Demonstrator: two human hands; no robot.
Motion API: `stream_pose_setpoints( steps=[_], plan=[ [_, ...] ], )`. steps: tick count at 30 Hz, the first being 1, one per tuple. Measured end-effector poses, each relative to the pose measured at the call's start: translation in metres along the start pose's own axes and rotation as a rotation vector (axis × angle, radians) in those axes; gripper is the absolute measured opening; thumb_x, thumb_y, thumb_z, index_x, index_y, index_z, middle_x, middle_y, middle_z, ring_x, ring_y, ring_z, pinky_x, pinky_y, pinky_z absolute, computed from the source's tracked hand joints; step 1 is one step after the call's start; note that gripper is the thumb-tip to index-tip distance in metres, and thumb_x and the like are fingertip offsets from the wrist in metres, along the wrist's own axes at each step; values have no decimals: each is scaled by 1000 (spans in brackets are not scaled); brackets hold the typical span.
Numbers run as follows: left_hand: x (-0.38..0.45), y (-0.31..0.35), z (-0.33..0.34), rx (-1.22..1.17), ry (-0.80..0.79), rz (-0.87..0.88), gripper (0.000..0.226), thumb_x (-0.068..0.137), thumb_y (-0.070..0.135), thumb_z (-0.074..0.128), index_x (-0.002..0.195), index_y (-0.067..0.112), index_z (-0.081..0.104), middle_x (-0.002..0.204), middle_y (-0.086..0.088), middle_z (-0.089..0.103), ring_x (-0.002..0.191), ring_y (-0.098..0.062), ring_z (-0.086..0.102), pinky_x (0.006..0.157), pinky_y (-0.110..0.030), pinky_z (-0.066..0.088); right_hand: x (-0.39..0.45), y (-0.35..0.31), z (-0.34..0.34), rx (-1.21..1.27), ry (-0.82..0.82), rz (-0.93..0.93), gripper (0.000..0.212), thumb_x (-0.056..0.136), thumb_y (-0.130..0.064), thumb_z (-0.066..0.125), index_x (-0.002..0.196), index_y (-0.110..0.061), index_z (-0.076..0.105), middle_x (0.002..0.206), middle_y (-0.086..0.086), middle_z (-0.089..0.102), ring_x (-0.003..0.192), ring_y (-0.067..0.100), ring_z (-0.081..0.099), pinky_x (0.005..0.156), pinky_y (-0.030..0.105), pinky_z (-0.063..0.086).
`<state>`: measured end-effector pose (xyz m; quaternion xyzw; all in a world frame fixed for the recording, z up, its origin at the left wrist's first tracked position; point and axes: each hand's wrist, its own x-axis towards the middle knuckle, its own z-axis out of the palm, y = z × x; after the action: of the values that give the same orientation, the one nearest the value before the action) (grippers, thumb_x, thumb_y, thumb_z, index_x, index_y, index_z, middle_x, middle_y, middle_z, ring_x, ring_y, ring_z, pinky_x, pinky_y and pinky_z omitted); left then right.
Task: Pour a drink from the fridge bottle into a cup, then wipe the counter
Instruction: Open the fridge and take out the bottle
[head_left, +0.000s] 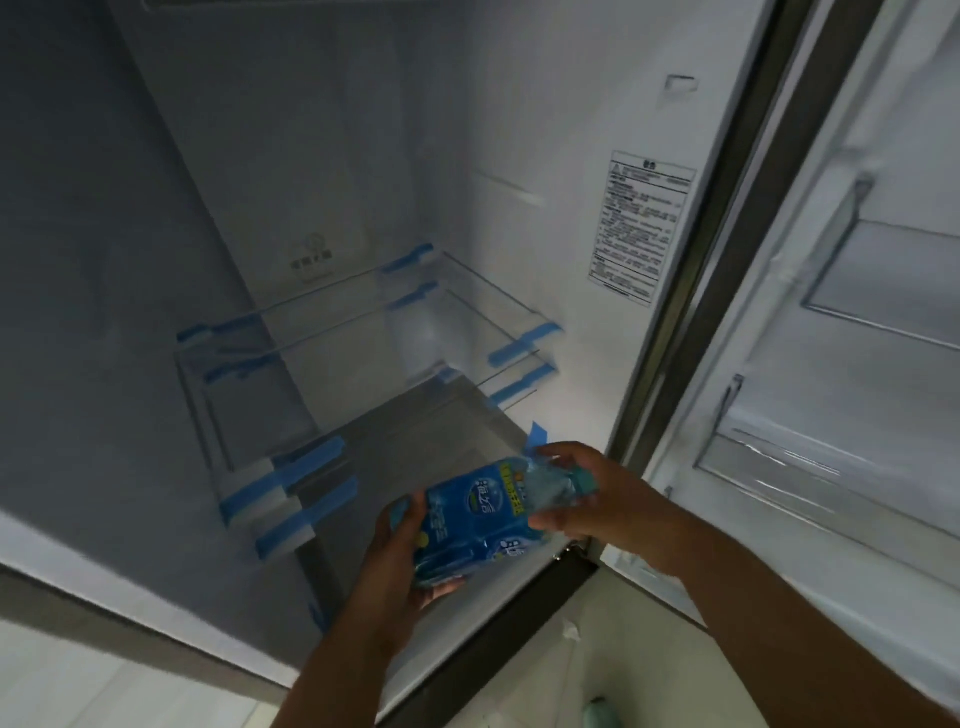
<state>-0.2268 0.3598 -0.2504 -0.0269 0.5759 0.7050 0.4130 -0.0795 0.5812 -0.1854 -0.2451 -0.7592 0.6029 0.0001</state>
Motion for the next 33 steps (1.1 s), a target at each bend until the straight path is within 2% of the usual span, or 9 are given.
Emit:
stream_pose_setpoints(
  steps=[3,8,11,15,16,20,24,29,33],
  plan=[
    [-6,5,-4,58,-14,8,57,82,56,67,132,30,60,122,-12,76,106,-40,75,90,-59,61,-17,4,9,167,20,75,69,68,-15,98,127,-30,66,120,8,73,105,26,76,88,47,64],
    [-17,14,-7,145,-112,17,49,87,49,67,131,30,58,122,-12,76,105,-39,76,93,-60,59,-45,12,23,248,114,86,65,70,-6,94,125,-28,66,117,1,74,105,18,76,84,42,65],
    [-23,18,0,199,-200,51,50,84,39,71,131,30,58,121,-10,77,102,-34,77,82,-50,62,-61,20,21,293,166,77,68,68,-10,96,127,-30,67,123,3,72,109,22,75,85,44,64],
    [-26,18,9,285,-333,114,104,48,52,102,139,44,54,128,-2,73,112,-29,74,87,-47,62,-84,22,11,358,237,59,68,69,-14,95,129,-26,66,118,2,75,108,22,75,85,43,64],
    [-27,16,11,345,-364,144,109,45,46,104,140,44,50,129,-3,71,113,-26,74,88,-45,62,-89,22,8,365,255,56,65,71,-13,94,128,-26,66,115,0,76,107,21,75,84,41,65],
    [-29,4,29,513,-469,306,102,58,-21,88,136,25,39,133,-18,59,108,-20,74,75,-32,65,-108,25,0,432,363,23,75,64,-18,95,130,-30,60,112,-4,76,103,18,76,78,35,64],
    [-39,-8,51,518,-519,337,108,43,-7,98,130,25,43,126,-13,63,106,-25,75,73,-31,64,-133,35,-5,577,480,8,83,62,-26,95,135,-23,57,123,2,73,111,25,74,94,45,62],
    [-73,-12,87,745,-527,431,85,55,-14,94,117,21,47,113,-13,68,90,-11,78,65,-20,60,-169,33,-9,656,578,-18,77,67,-36,98,131,-15,60,122,11,75,110,34,74,93,49,60],
    [-96,-15,96,904,-606,461,88,58,12,100,127,32,50,118,6,70,108,-15,75,79,-26,63,-194,20,-14,671,590,-62,76,65,-36,95,130,-20,60,120,6,76,111,30,74,98,55,59]
  ],
)
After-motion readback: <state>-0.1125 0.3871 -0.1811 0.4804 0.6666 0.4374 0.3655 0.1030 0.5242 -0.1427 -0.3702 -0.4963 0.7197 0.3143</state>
